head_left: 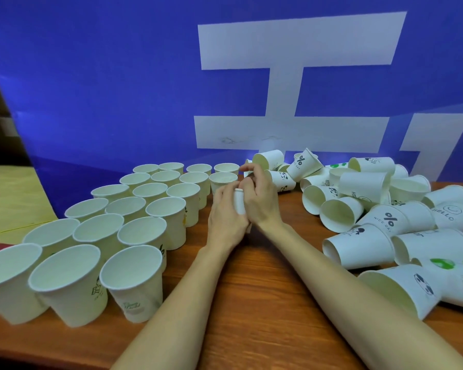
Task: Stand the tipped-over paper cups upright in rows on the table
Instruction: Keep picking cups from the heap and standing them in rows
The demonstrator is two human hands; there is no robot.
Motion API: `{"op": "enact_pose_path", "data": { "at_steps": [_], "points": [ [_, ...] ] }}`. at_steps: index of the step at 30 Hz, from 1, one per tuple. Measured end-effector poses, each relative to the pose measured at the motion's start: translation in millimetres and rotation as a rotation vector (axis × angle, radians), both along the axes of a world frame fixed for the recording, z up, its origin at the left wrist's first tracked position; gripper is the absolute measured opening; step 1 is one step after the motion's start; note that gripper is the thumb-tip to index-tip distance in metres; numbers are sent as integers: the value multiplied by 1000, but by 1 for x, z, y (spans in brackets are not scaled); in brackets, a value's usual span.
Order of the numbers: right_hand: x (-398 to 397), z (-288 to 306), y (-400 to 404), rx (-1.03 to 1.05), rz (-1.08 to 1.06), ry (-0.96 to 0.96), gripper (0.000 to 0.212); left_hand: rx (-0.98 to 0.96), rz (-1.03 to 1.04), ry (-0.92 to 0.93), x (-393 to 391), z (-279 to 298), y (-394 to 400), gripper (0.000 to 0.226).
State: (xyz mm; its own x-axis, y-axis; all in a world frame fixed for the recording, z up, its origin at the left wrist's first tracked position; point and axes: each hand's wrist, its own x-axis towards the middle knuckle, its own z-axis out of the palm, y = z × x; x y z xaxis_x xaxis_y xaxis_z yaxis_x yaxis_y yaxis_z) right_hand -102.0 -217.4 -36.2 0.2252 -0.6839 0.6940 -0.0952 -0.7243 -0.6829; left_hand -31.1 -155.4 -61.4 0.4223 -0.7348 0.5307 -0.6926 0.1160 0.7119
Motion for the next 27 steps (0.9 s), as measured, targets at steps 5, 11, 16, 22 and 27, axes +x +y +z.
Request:
{"op": "enact_pose_path", "data": {
  "at_steps": [5,11,16,22,27],
  "points": [
    [-6,-9,-10,54,-161,-1,31,-70,168,-70,0,0,2,53],
    [-23,-26,-20,231,-212,323,29,-22,251,-142,8,-3,1,39],
    [-21,-30,-17,256,-199,451,26,4,343,-208,8,-1,2,52],
    [-19,-33,-17,258,-195,538,28,57,410,-250,7,6,5,49],
    [-20,-34,-17,257,-209,564,27,73,455,-369,4,9,7,36]
  ]
}}
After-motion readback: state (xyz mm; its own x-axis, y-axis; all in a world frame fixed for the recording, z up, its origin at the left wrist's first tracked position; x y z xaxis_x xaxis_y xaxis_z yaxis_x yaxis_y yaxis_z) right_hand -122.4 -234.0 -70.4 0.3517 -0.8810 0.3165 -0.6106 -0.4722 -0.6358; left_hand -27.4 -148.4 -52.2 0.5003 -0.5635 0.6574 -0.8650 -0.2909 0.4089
